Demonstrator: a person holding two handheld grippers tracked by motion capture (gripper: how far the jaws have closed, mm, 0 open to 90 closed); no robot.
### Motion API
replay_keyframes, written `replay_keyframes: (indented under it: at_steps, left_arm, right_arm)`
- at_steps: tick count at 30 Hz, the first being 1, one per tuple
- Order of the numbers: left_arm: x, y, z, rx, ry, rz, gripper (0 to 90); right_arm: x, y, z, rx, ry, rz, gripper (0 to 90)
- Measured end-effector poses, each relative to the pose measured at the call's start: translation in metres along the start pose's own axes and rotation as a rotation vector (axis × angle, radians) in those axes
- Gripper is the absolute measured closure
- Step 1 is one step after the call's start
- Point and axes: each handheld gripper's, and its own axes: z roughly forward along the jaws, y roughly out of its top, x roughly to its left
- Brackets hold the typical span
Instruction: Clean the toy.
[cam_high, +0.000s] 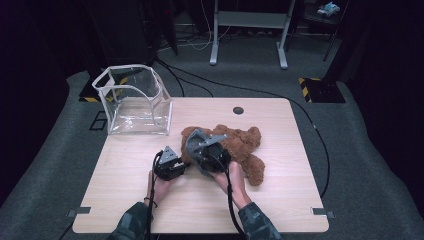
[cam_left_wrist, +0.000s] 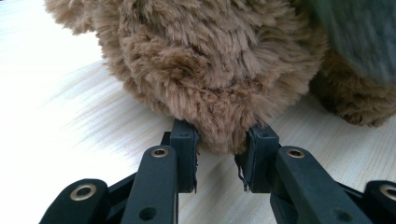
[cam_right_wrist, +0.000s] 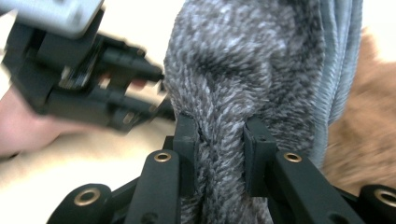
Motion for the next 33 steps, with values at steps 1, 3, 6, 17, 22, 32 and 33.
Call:
replay_keyframes:
  at_steps: [1, 3, 6, 17, 22, 32, 33]
  left_arm:
    - [0.000, 0.000, 0.000, -0.002, 0.002, -0.002, 69.8]
    - [0.000, 0.000, 0.000, -0.005, 0.004, -0.005, 69.9]
    - [0.000, 0.000, 0.000, -0.003, 0.007, -0.003, 70.0]
    - [0.000, 0.000, 0.000, -0.007, 0.004, -0.004, 70.0]
    - [0.000, 0.000, 0.000, -0.004, 0.004, -0.007, 70.0]
    - [0.000, 0.000, 0.000, -0.005, 0.003, -0.008, 70.0]
    - [0.000, 0.000, 0.000, -0.003, 0.002, -0.007, 70.0]
  right_arm:
    - [-0.003, 0.003, 0.000, -0.006, -0.002, 0.005, 71.7]
    - [-0.006, 0.002, 0.010, 0.024, 0.008, 0.017, 71.8]
    - [-0.002, -0.010, 0.027, 0.070, 0.009, 0.008, 71.9]
    - [-0.006, -0.016, 0.014, 0.102, 0.027, 0.003, 71.3]
    - [-0.011, -0.003, 0.001, 0.068, -0.006, 0.009, 71.3]
    - [-0.011, -0.050, 0.028, 0.199, -0.024, 0.045, 71.4]
    - [-0.011, -0.054, 0.025, 0.207, -0.016, 0.066, 71.3]
